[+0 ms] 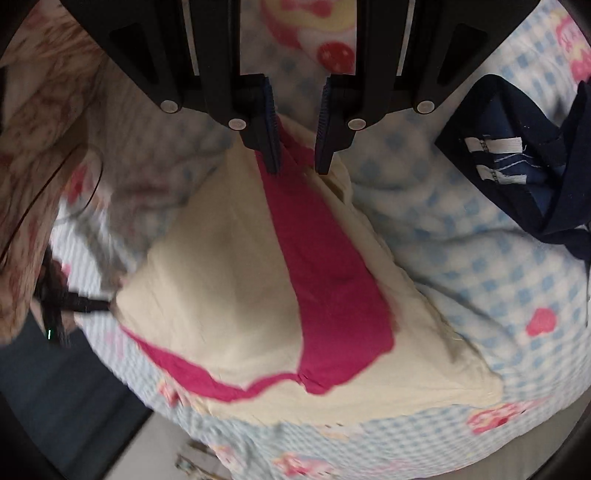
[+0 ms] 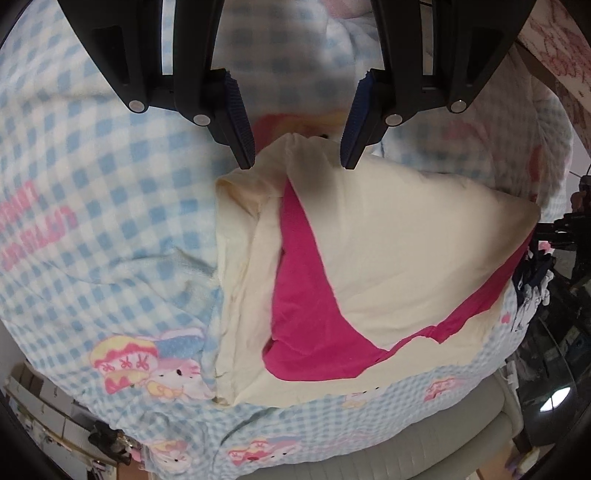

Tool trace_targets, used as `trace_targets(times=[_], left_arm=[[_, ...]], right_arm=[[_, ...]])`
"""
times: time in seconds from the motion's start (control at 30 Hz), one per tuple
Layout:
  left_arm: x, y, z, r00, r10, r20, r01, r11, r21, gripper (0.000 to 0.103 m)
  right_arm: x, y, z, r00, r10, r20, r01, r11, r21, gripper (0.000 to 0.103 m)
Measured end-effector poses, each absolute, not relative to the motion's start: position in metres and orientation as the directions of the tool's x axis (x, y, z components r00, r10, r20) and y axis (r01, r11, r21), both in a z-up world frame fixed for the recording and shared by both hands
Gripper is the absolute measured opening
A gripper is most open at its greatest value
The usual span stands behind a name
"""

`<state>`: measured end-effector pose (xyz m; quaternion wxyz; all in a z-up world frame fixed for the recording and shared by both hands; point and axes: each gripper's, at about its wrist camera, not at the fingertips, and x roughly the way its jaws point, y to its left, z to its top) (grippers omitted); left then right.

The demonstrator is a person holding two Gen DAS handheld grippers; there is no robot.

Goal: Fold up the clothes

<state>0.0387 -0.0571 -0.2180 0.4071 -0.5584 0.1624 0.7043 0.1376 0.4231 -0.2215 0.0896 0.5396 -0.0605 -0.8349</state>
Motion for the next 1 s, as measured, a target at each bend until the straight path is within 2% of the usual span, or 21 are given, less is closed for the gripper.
trace_targets(times=[0.1, 0.2, 0.23, 0.3, 0.33, 0.37, 0.43, 0.5, 0.53, 0.57, 0.6, 0.63, 0.67, 0.73, 0.9, 1.0], left_arm=[[0.040, -0.060, -0.215, -0.027, 0.411, -0.911, -0.751, -0.609, -0.253, 0.017], [0.042, -0.067, -0.207, -0.026, 0.432, -0.902, -0.740, -0.615, -0.273, 0.017], [0.044, -0.067, -0.207, -0.027, 0.426, -0.904, -0.739, -0.618, -0.269, 0.022], [0.047, -0.066, -0.208, -0.021, 0.418, -0.908, -0.738, -0.619, -0.268, 0.052], [0.048, -0.064, -0.211, -0.007, 0.421, -0.907, -0.738, -0.614, -0.279, 0.074], [0.049, -0.062, -0.213, 0.006, 0.423, -0.906, -0.738, -0.609, -0.289, 0.076], [0.049, -0.053, -0.216, -0.030, 0.409, -0.912, -0.747, -0.616, -0.251, 0.076], [0.050, -0.042, -0.220, -0.056, 0.386, -0.921, -0.761, -0.614, -0.211, 0.075], [0.049, -0.039, -0.222, -0.058, 0.376, -0.925, -0.764, -0.613, -0.201, 0.066], [0.047, -0.036, -0.225, -0.054, 0.367, -0.928, -0.763, -0.615, -0.199, 0.040], [0.046, -0.034, -0.227, -0.049, 0.359, -0.932, -0.762, -0.617, -0.197, 0.030], [0.044, -0.032, -0.230, -0.045, 0.350, -0.936, -0.761, -0.619, -0.195, 0.019], [0.042, -0.031, -0.231, -0.044, 0.347, -0.937, -0.763, -0.617, -0.193, 0.017], [0.042, -0.030, -0.226, -0.054, 0.352, -0.934, -0.775, -0.605, -0.183, 0.014], [0.046, -0.028, -0.221, -0.072, 0.356, -0.932, -0.794, -0.586, -0.162, 0.012], [0.046, -0.028, -0.226, -0.069, 0.346, -0.936, -0.796, -0.585, -0.157, 0.013]], right_arm=[[0.138, 0.411, -0.216, -0.409, -0.212, -0.887, 0.147, -0.975, 0.165, 0.047], [0.139, 0.411, -0.215, -0.398, -0.202, -0.895, 0.137, -0.978, 0.159, 0.047], [0.140, 0.412, -0.214, -0.390, -0.196, -0.900, 0.126, -0.979, 0.159, 0.047], [0.141, 0.412, -0.212, -0.382, -0.195, -0.903, 0.116, -0.980, 0.162, 0.048], [0.141, 0.409, -0.214, -0.381, -0.187, -0.905, 0.113, -0.981, 0.156, 0.052], [0.139, 0.405, -0.218, -0.376, -0.171, -0.911, 0.106, -0.984, 0.141, 0.058], [0.133, 0.396, -0.229, -0.359, -0.129, -0.924, 0.100, -0.990, 0.100, 0.058], [0.128, 0.388, -0.239, -0.358, -0.088, -0.930, 0.094, -0.994, 0.058, 0.058], [0.126, 0.387, -0.242, -0.367, -0.074, -0.927, 0.090, -0.995, 0.044, 0.058], [0.125, 0.386, -0.244, -0.382, -0.065, -0.922, 0.082, -0.996, 0.036, 0.058], [0.123, 0.386, -0.245, -0.395, -0.057, -0.917, 0.068, -0.997, 0.032, 0.056], [0.120, 0.385, -0.248, -0.394, -0.058, -0.917, 0.054, -0.998, 0.040, 0.043], [0.118, 0.383, -0.251, -0.379, -0.065, -0.923, 0.055, -0.997, 0.047, 0.030], [0.115, 0.376, -0.249, -0.376, -0.063, -0.925, 0.093, -0.995, 0.030, 0.023], [0.119, 0.383, -0.238, -0.392, -0.098, -0.915, 0.082, -0.994, 0.071, 0.020], [0.122, 0.382, -0.238, -0.395, -0.093, -0.914, 0.075, -0.995, 0.068, 0.023]])
